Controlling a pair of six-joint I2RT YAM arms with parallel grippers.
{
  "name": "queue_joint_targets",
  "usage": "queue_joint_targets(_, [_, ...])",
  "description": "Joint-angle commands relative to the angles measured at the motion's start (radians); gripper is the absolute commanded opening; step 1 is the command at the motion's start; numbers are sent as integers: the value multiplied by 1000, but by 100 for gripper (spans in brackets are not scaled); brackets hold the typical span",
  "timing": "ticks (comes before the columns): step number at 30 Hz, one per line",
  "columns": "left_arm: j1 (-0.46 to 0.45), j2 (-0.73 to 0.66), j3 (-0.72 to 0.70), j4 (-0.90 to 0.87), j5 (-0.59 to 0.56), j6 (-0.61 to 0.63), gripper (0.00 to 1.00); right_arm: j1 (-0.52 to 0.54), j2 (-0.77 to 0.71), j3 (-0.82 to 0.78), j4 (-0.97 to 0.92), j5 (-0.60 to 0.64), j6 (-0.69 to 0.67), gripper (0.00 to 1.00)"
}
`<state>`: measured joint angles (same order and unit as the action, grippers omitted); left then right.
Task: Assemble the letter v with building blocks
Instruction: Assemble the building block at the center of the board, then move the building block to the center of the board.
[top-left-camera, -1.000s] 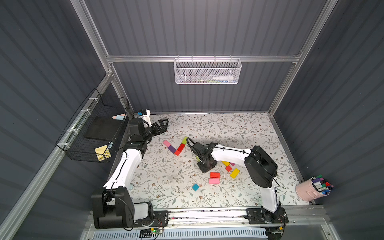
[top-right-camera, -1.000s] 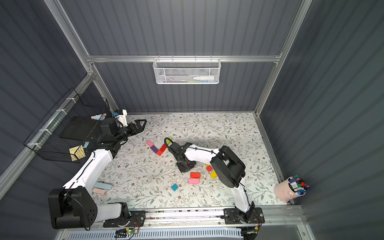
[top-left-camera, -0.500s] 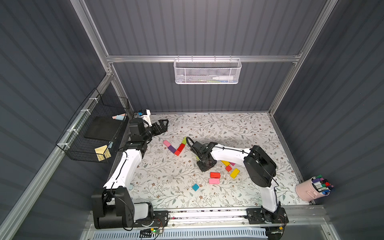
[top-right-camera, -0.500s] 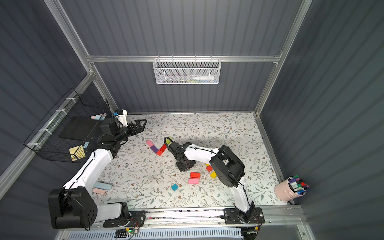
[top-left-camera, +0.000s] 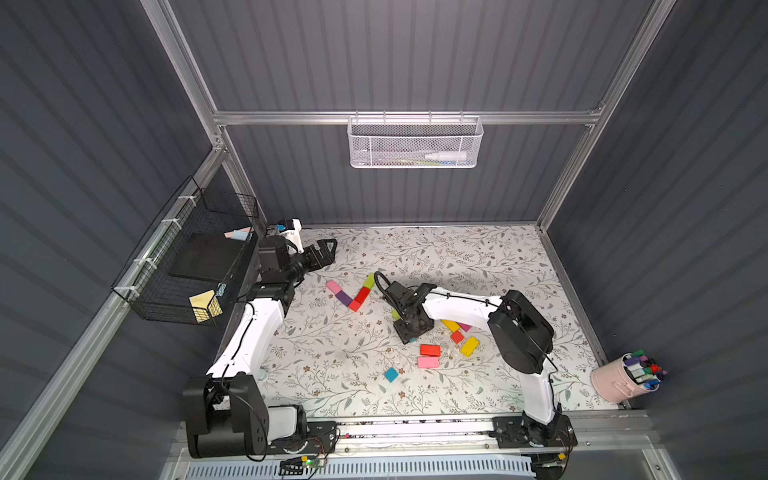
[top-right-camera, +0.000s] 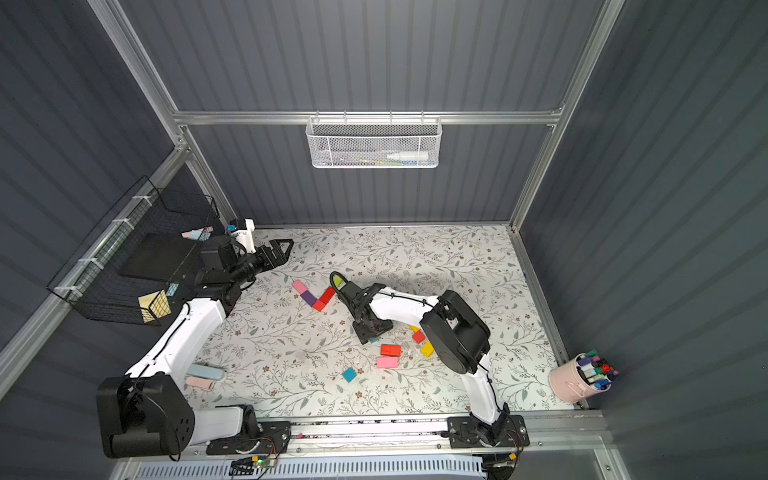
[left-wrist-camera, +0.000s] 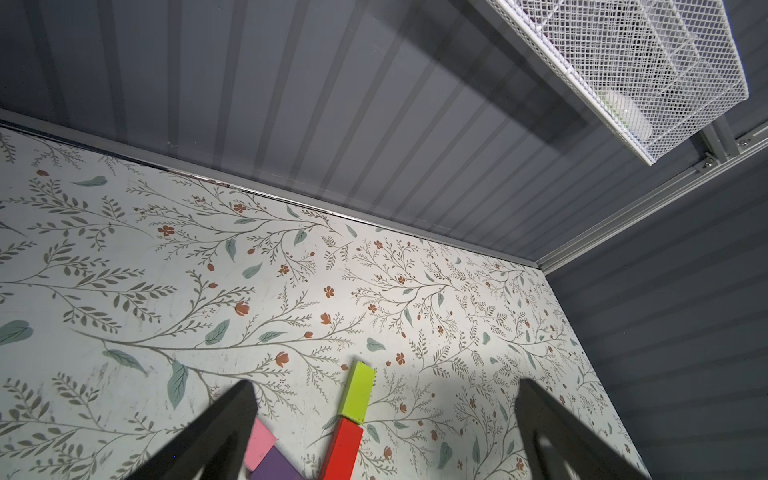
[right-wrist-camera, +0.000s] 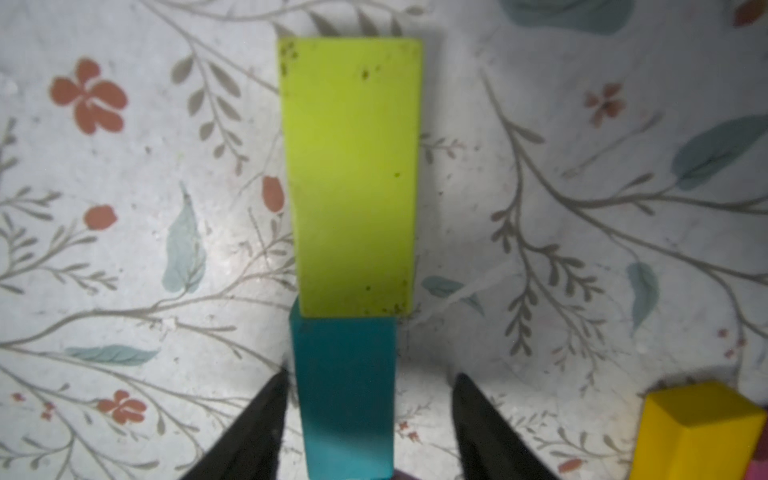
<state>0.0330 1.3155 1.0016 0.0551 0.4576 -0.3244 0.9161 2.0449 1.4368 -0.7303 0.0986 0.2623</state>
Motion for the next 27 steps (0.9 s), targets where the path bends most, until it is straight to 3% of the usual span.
queue_joint_targets(1, [6, -1, -10, 0, 17, 25, 99, 1, 21, -46, -6, 38, 14, 73])
queue_joint_targets(15, [6, 16, -15, 23, 41, 15, 99, 27, -391, -203, 85, -26, -53, 72])
queue_joint_targets(20, [6, 16, -14, 20, 41, 17, 100, 66, -392, -173, 38, -106, -81, 71])
queue_joint_targets(27, [6, 12, -9, 11, 30, 24, 100, 148, -309, -144, 13, -94, -46, 69])
